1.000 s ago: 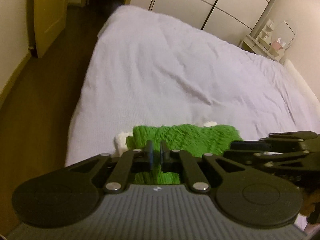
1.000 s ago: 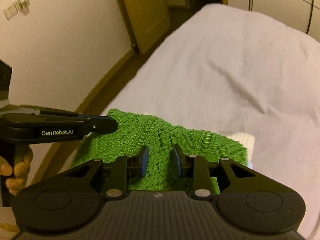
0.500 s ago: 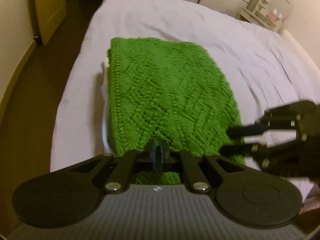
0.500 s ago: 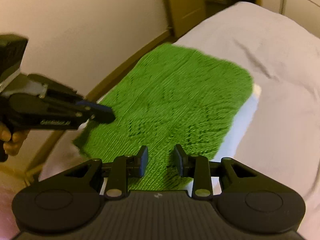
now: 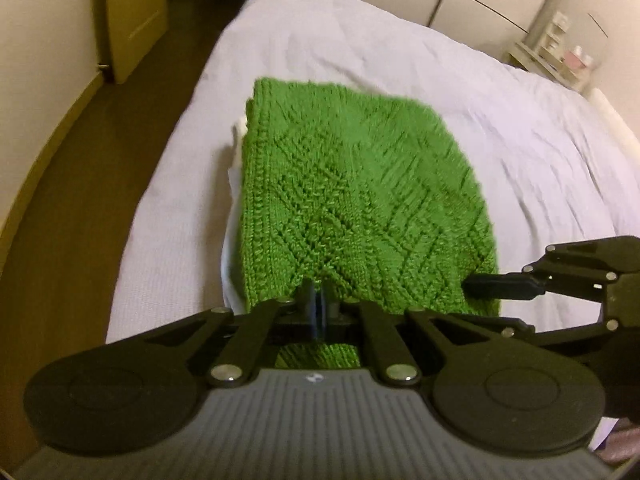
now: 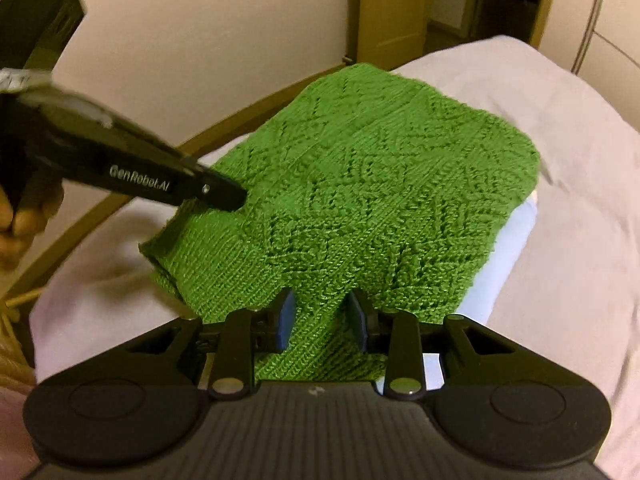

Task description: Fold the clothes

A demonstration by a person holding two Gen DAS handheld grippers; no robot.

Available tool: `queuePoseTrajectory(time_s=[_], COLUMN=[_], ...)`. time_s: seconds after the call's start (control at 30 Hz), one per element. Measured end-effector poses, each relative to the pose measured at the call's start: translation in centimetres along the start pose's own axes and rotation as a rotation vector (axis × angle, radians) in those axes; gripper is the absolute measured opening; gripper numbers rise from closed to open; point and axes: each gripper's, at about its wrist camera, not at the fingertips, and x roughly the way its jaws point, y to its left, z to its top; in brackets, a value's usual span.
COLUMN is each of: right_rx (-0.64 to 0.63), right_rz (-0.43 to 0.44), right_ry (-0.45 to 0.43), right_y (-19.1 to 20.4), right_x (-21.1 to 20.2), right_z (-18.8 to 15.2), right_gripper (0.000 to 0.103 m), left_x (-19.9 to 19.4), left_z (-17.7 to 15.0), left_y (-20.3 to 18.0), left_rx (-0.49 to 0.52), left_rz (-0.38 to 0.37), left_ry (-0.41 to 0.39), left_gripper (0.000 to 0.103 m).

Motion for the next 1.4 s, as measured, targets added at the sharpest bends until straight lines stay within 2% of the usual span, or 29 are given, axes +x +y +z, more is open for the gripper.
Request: queuePoseTrajectory(time_s=[0.03, 0.07, 0.13, 0.2, 0.27, 0.43, 0.53, 0.6, 0.67, 0.77, 0.83, 1.07, 1.4], right_rx=[0.015, 0.032, 0.057, 0.073, 0.096, 0.172, 0.193, 0.196, 0.2, 0.222, 0.226, 0.193, 0.104], right_rz=[0.004, 0.007, 0.009, 0.004, 0.005, -0.005, -0.001, -0.003, 0.009, 0.037, 0.061, 0.127, 0.206], right_ry=[-0.005, -0.013, -0.022, -0.033, -0.035, -0.006, 0.009, 0.01, -0.001, -0.037, -0.046, -0.072, -0.087], right_y=[-0.3, -0.6, -1.1, -1.4, -1.4, -2.8, -4.3, -5.1, -6.0, -7.5, -8.4, -11.3, -16.2], right_x=[-0.7, -1.5, -2.9, -4.4, -6.9, -9.7, -10.8, -12.4, -14.2, -16.2, -17.3, -22.1, -27.1], right_z=[0.3, 0.6, 1.1, 1.2, 0.5, -0.9, -1.7, -2.0, -2.4, -3.1, -3.6, -5.5, -8.0], right_gripper=[0.035, 0.037, 0.052, 0.055, 0.061, 0.09, 0.09, 0.09, 0.09, 0.09, 0.09, 0.09, 0.09], left_x=[-0.7, -1.4, -2.8, -4.6, -6.0, -9.6, -12.0, -13.5, -14.8, -16.4, -17.3, -18.6, -20.3], left_z=[0.1, 0.2, 0.4, 0.1, -0.2, -1.2, -1.4, -1.4, -1.4, -1.7, -1.9, -2.7, -4.2], left_y=[-0.5, -0.9, -1.9, -2.3, -3.1, -5.1, -7.5, -9.5, -11.7, -15.0, -17.1, -23.8, -32.6], left_rx=[-0.014, -0.027, -0.054, -0.104, -0.164, -0.345, -0.386, -0.382, -0.373, -0.375, -0.392, -0.426, -0.5], left_rz=[0.01, 0.021, 0.041, 0.059, 0.104, 0.187, 0.234, 0.273, 0.311, 0.362, 0.381, 0.453, 0.68], left_ry=[-0.005, -0.01, -0.02, -0.023, 0.008, 0.069, 0.047, 0.024, 0.002, -0.023, -0.036, -0.075, -0.135], left_gripper=[0.006, 0.015, 0.032, 0.032, 0.035, 0.052, 0.069, 0.076, 0.09, 0.098, 0.102, 0.102, 0.102])
